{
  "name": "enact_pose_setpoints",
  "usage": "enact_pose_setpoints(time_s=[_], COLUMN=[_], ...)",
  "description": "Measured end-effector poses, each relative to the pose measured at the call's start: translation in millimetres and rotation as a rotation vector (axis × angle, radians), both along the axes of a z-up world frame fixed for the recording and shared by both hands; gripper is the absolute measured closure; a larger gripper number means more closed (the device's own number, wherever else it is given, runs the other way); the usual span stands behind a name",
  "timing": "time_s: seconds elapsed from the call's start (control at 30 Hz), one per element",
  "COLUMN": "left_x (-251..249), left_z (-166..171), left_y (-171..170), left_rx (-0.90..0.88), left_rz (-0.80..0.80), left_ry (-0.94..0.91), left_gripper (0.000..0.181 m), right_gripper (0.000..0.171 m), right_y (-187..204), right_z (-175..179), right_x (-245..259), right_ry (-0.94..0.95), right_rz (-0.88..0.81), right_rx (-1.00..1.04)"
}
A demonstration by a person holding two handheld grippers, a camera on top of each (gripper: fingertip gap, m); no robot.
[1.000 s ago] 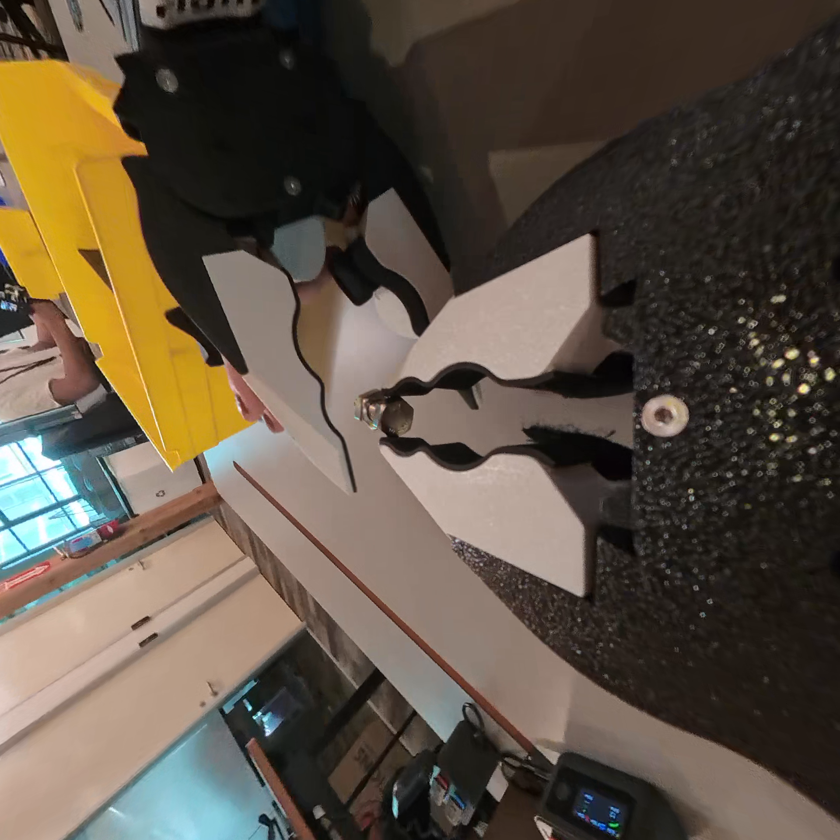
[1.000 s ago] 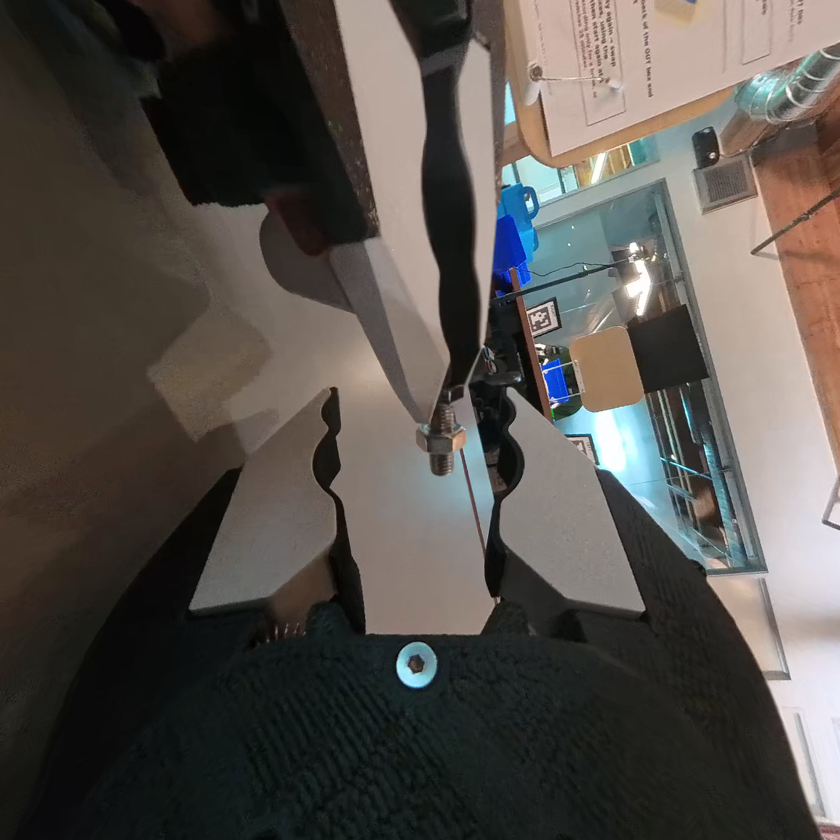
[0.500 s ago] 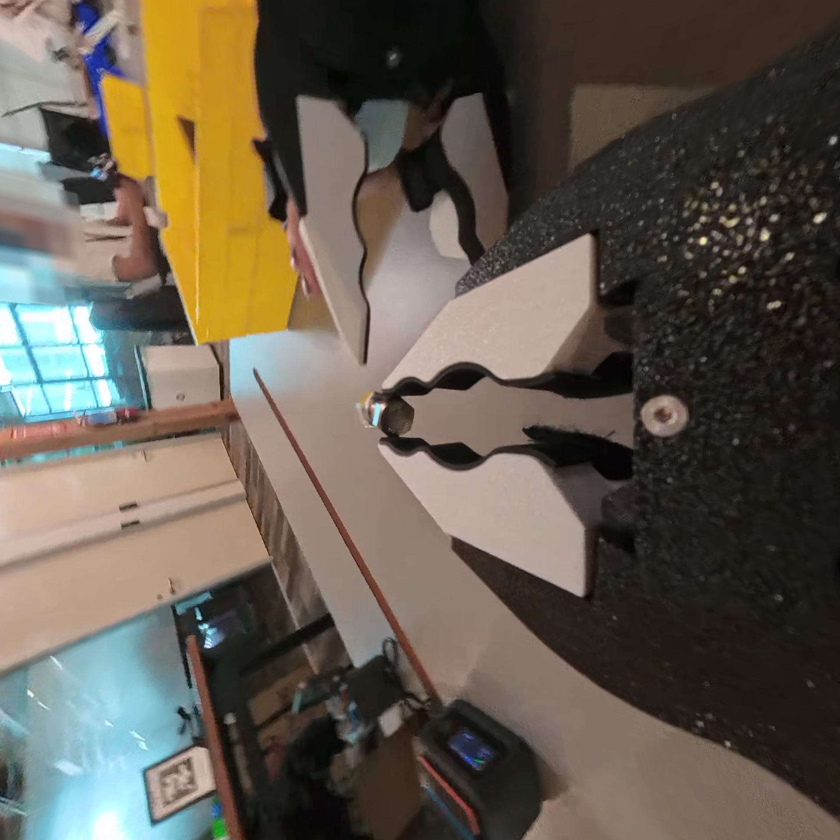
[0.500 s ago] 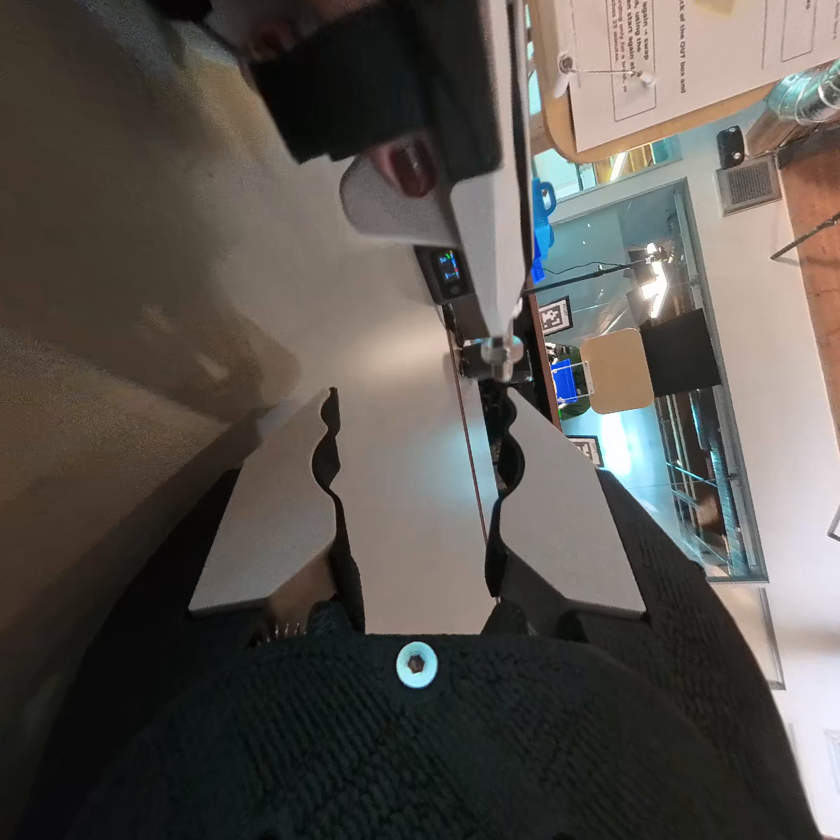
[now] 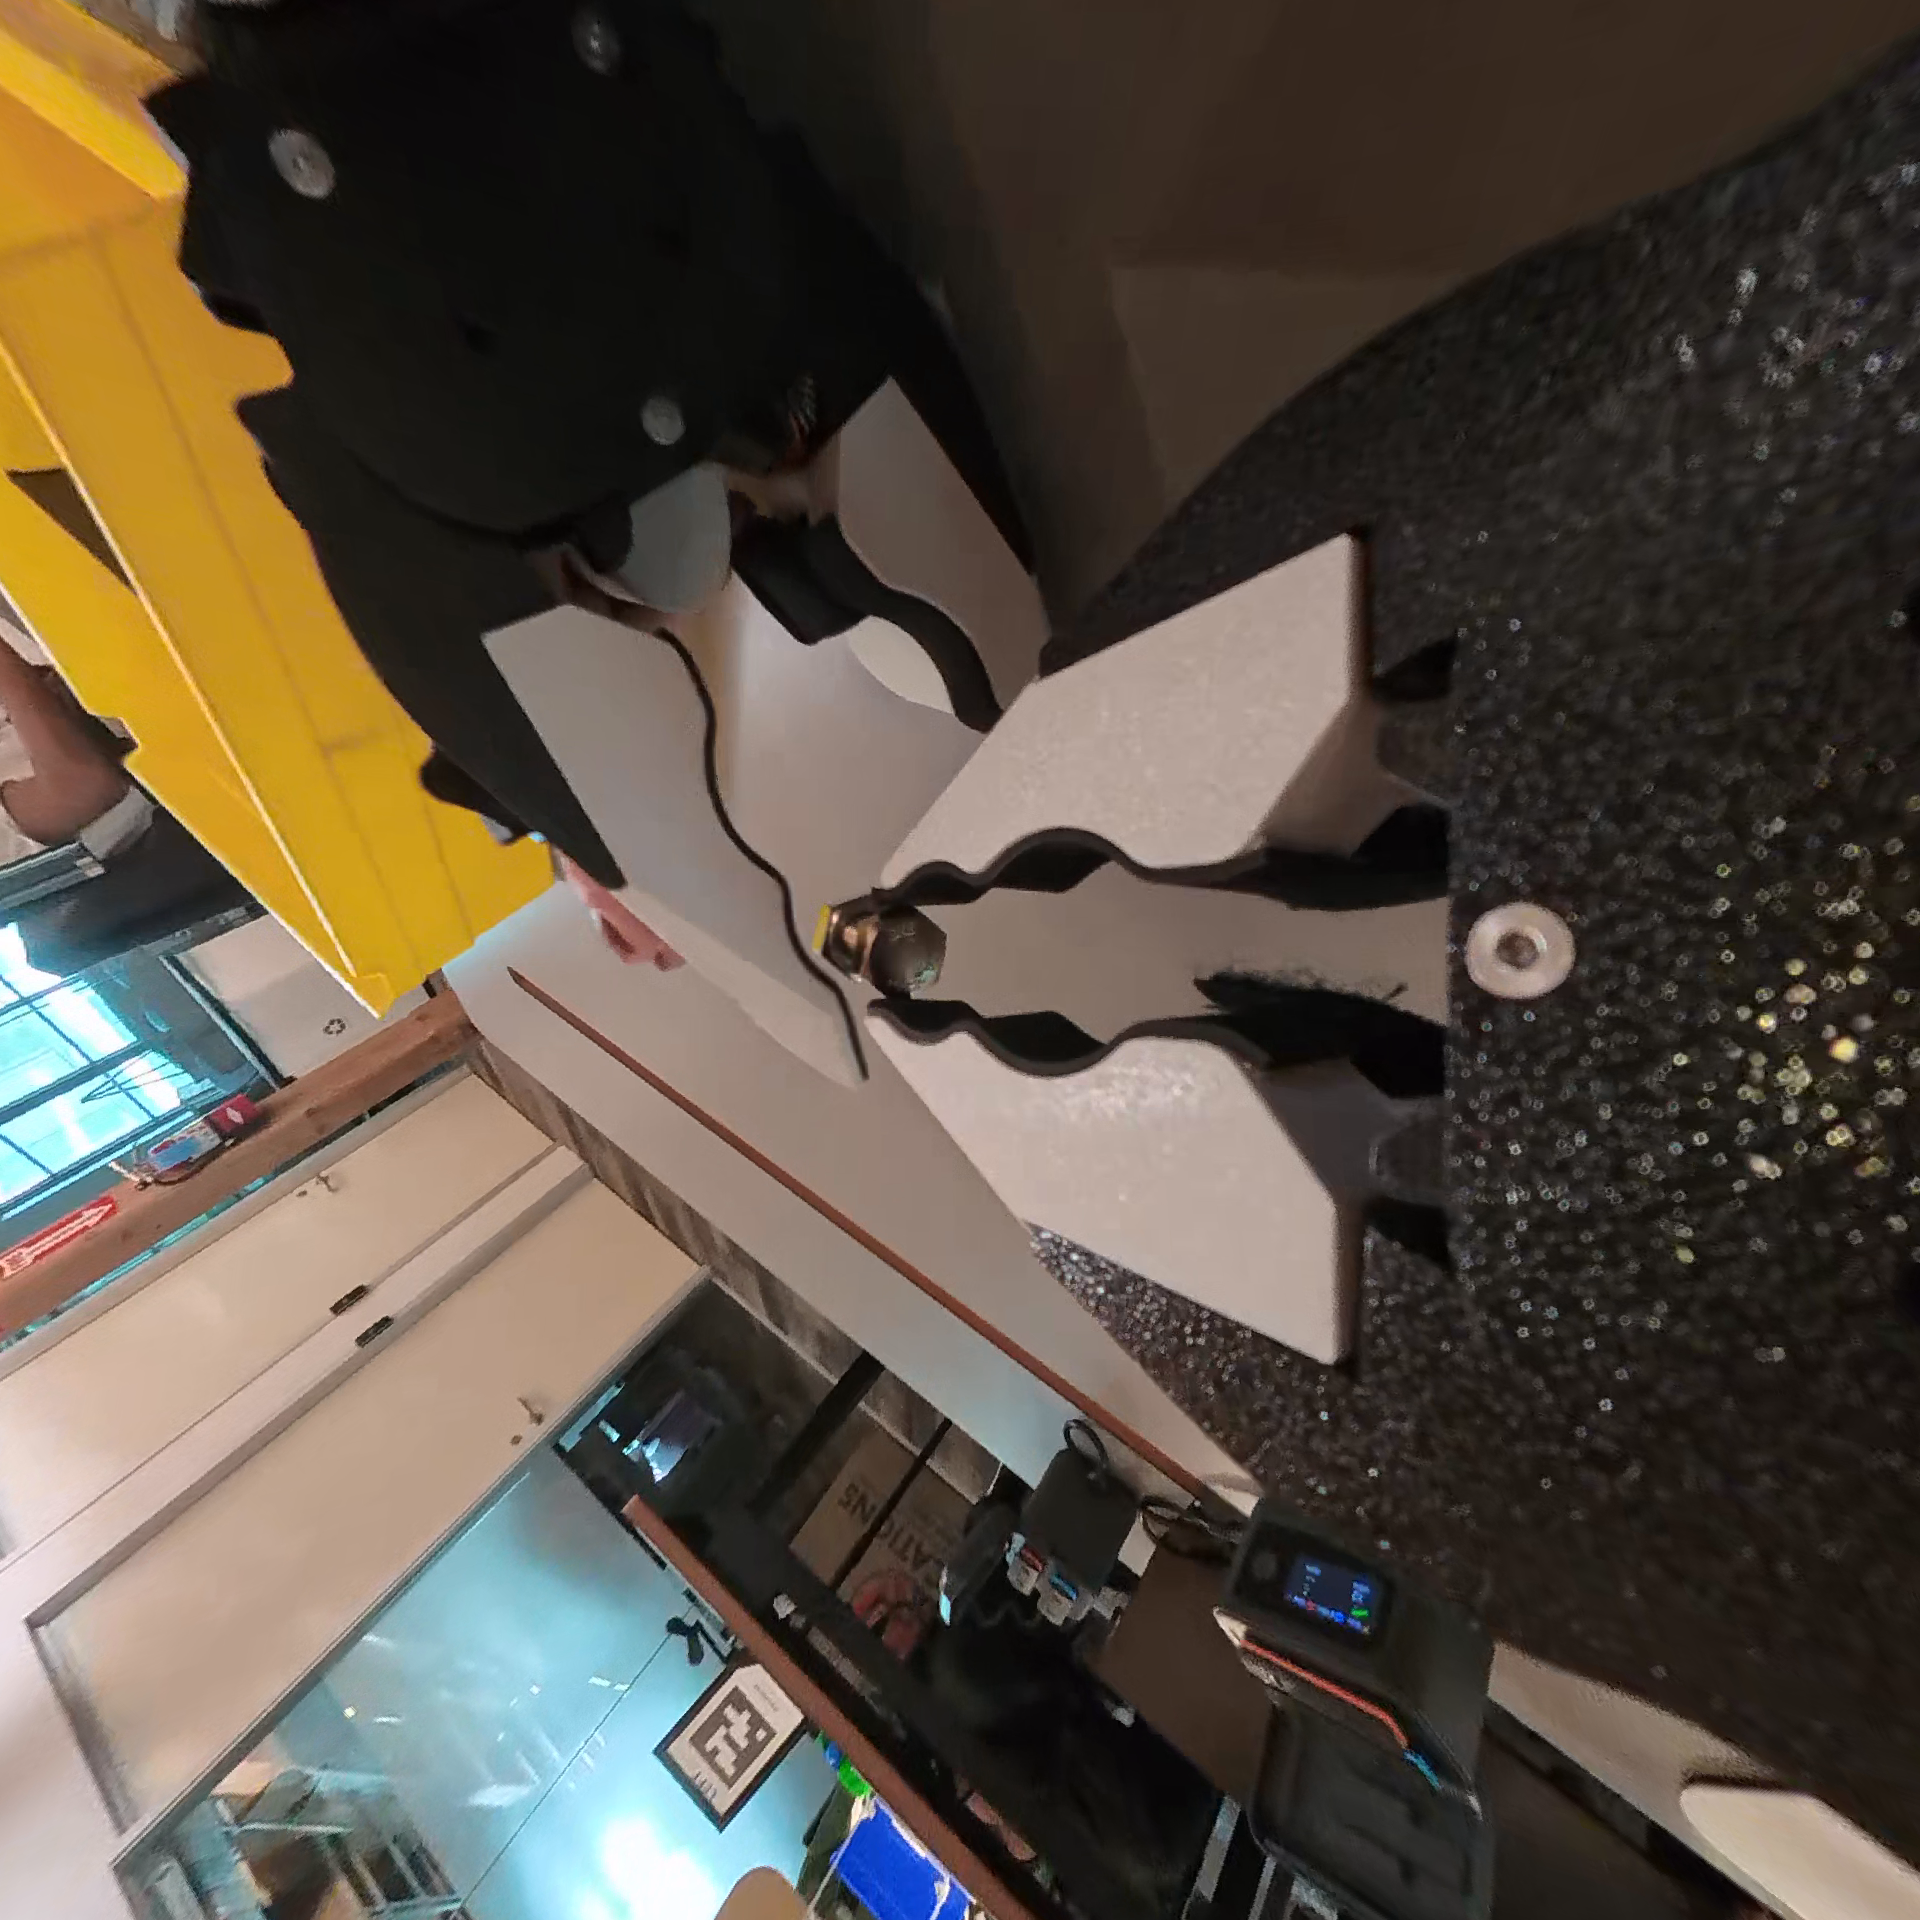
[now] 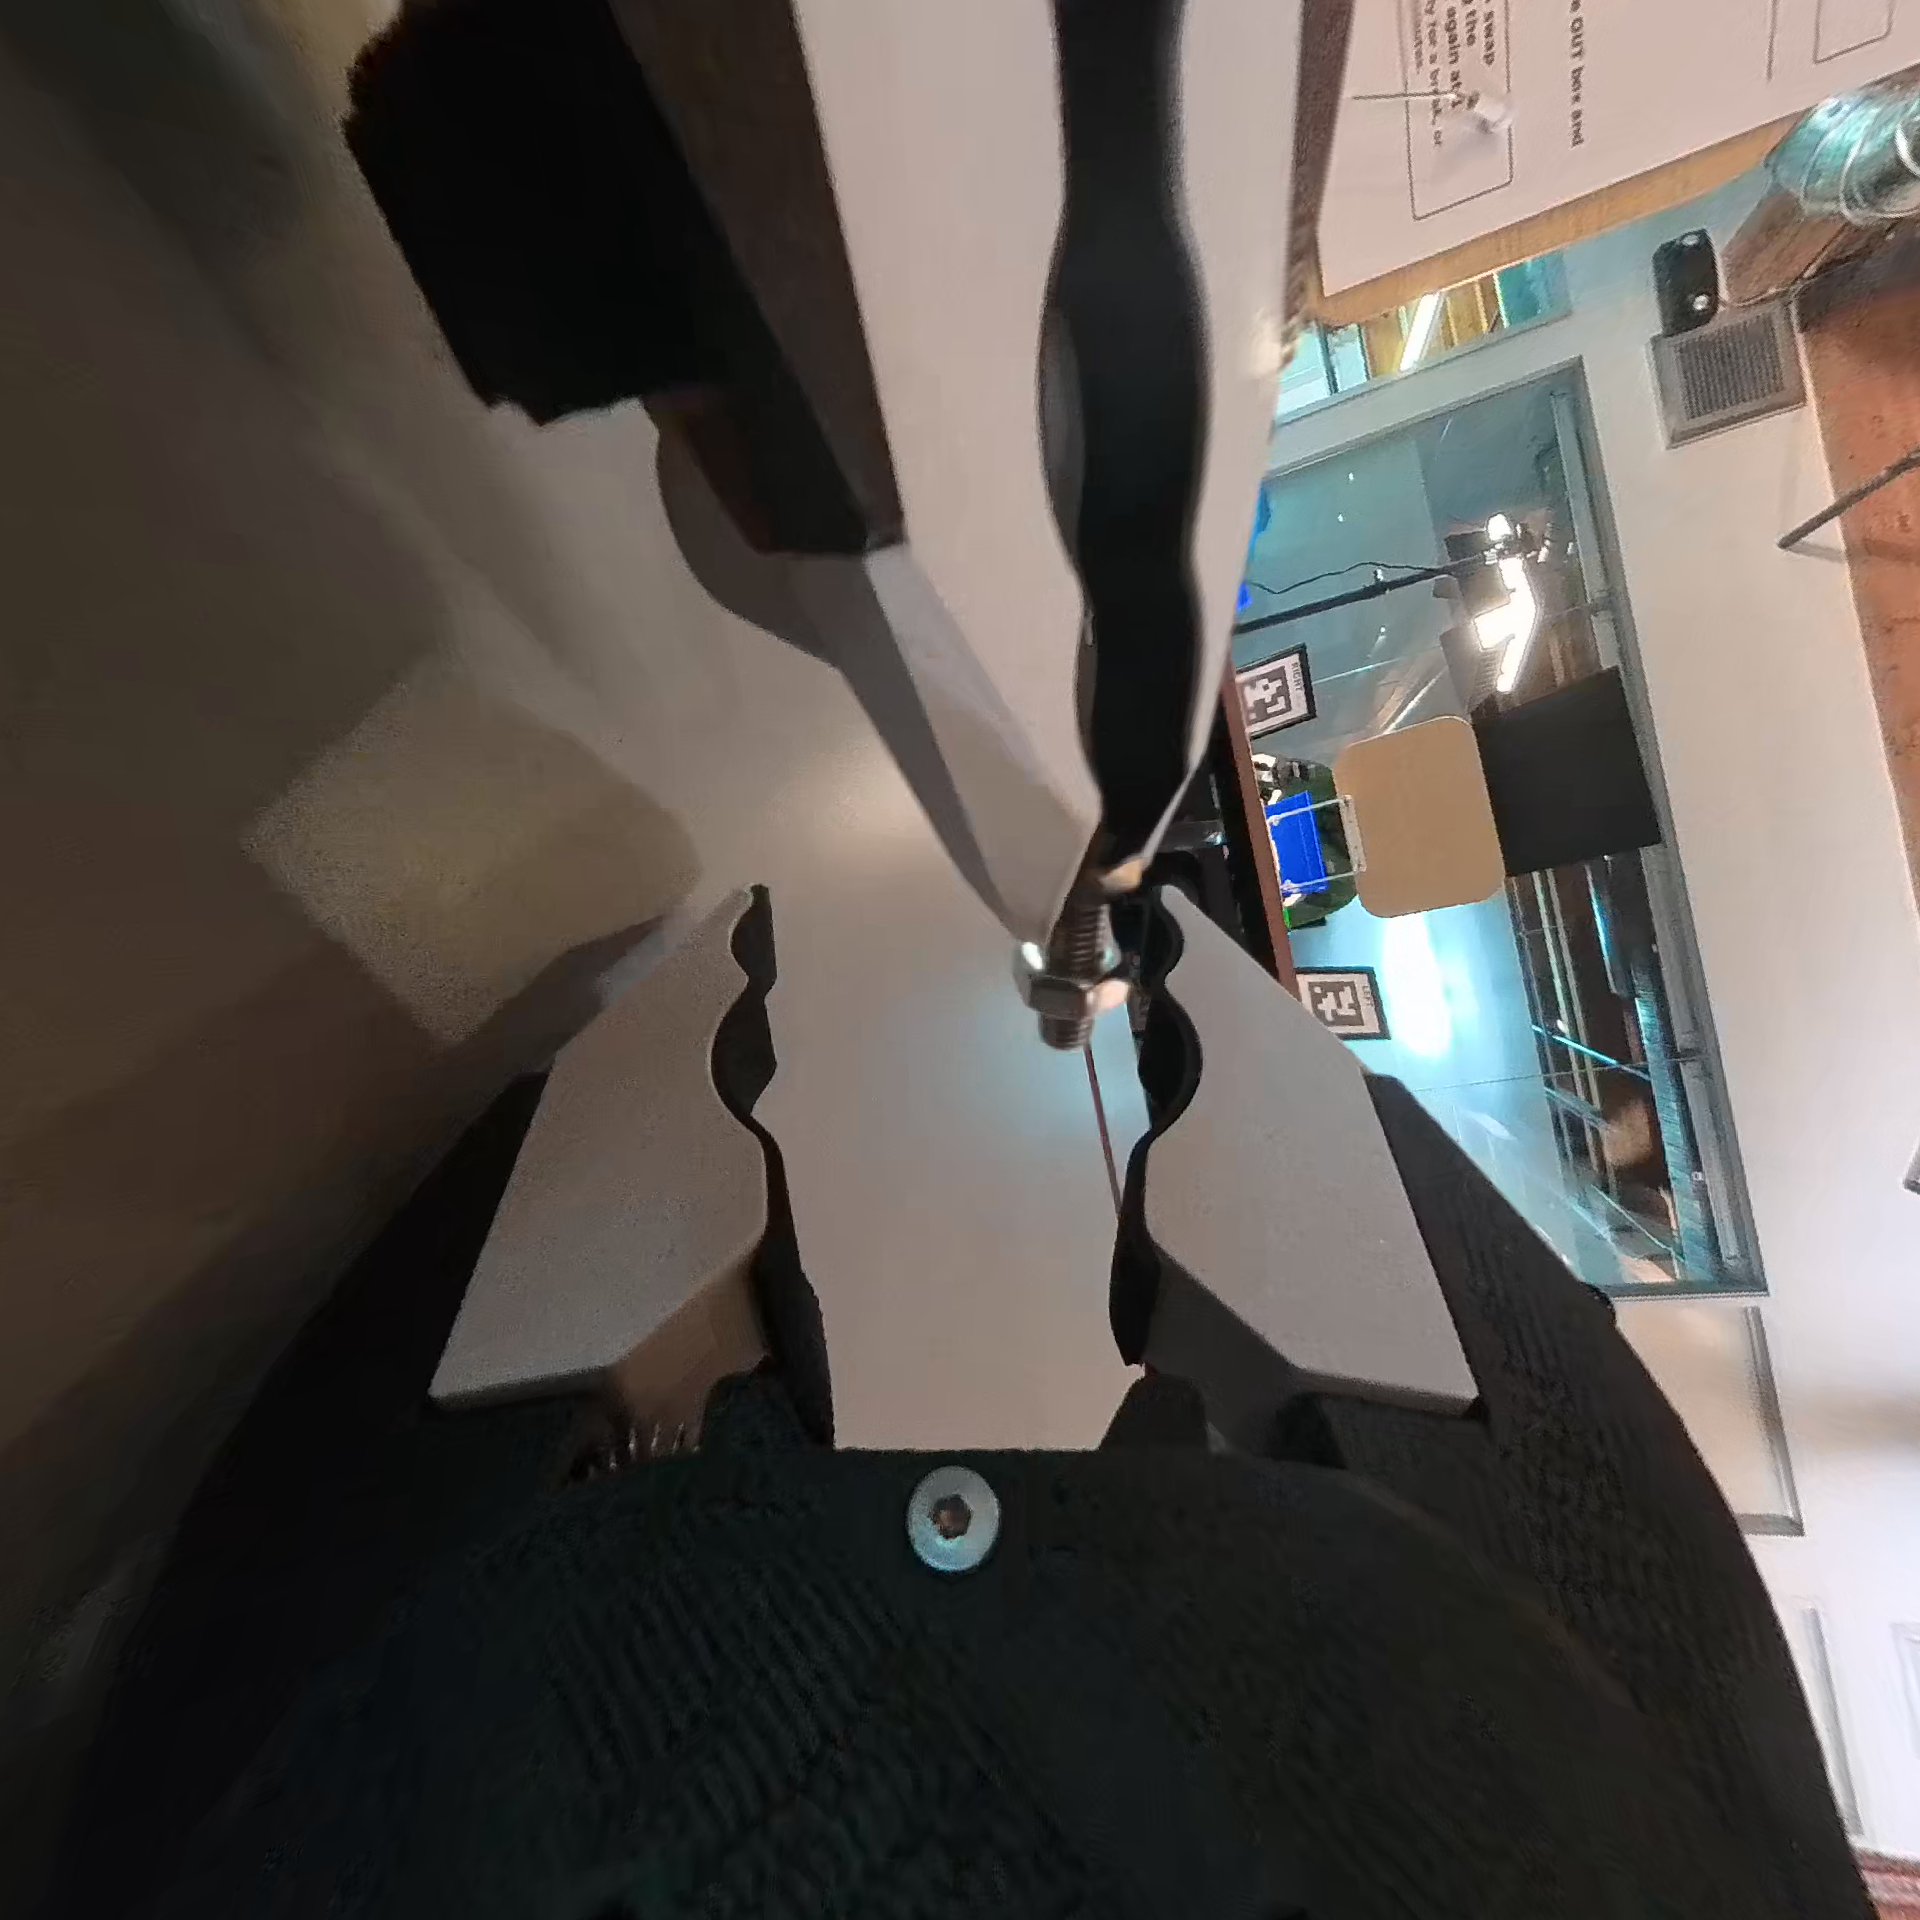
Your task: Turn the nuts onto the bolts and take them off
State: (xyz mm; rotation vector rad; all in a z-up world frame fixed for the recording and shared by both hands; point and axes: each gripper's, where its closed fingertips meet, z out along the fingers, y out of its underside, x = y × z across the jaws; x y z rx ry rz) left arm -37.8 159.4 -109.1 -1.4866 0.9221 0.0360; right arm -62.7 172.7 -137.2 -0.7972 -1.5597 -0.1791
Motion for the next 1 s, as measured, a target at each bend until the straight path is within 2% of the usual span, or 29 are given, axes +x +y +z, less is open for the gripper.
enact_pose_setpoints(time_s=[0.1,0.3,0.37,0.6,0.73,0.9,1.0], left_x=[-5,-47,-46,5,-6,-45,-43], left_z=[3,14,12,5,10,20,14], left_y=[3,17,15,-5,1,14,14], left_rx=[-0.014,-0.086,-0.097,-0.038,-0.035,-0.073,-0.090], left_rz=[0.025,0.159,0.134,-0.085,-0.013,0.121,0.102], left_ry=[-0.059,-0.334,-0.324,-0.118,-0.165,-0.373,-0.337], left_gripper=[0.166,0.166,0.166,0.166,0.166,0.166,0.166], right_gripper=[0.099,0.101,0.101,0.100,0.097,0.100,0.100], right_y=[0,-3,-3,-1,-2,-6,-5], right_z=[-1,-1,4,2,4,-1,6], right_x=[-1,-1,-1,0,-1,-2,-2], right_ry=[-0.004,-0.004,0.022,0.021,0.030,0.008,0.054], right_rz=[0.001,0.018,0.018,0.010,0.015,0.035,0.032], right_rx=[0.007,0.009,0.004,-0.011,-0.013,-0.019,-0.034])
